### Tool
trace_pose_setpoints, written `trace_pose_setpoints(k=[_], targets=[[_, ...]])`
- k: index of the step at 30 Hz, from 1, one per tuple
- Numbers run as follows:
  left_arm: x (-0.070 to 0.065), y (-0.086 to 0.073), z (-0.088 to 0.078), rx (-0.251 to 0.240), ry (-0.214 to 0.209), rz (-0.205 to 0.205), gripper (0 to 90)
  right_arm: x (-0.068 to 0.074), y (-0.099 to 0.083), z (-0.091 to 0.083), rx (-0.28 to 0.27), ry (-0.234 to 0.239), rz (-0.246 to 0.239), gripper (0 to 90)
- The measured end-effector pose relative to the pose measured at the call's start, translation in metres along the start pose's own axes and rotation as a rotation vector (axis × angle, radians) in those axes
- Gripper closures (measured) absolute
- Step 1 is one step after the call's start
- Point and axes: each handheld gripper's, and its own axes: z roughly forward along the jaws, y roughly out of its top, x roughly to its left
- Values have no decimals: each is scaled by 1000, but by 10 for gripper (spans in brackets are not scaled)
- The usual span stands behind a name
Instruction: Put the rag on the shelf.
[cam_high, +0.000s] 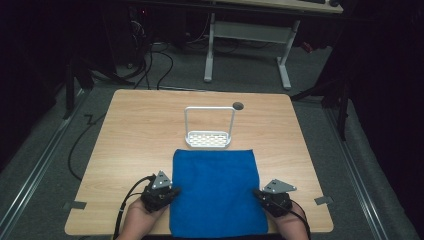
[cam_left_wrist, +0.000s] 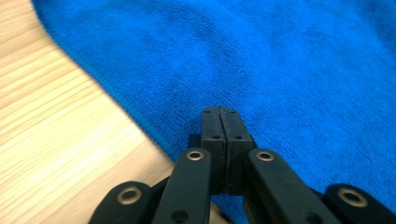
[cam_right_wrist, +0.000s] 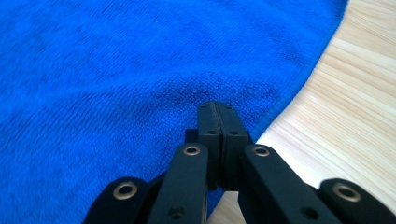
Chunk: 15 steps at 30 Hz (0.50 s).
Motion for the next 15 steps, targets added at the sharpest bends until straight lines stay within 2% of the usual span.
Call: trace_pose_setpoints(k=[5, 15], targets=[[11, -4, -6, -7, 20, -23, 896, 7, 4, 4, -3, 20, -10, 900], [12, -4, -6, -8, 31, -24, 896, 6, 4, 4, -7, 28, -13, 900]])
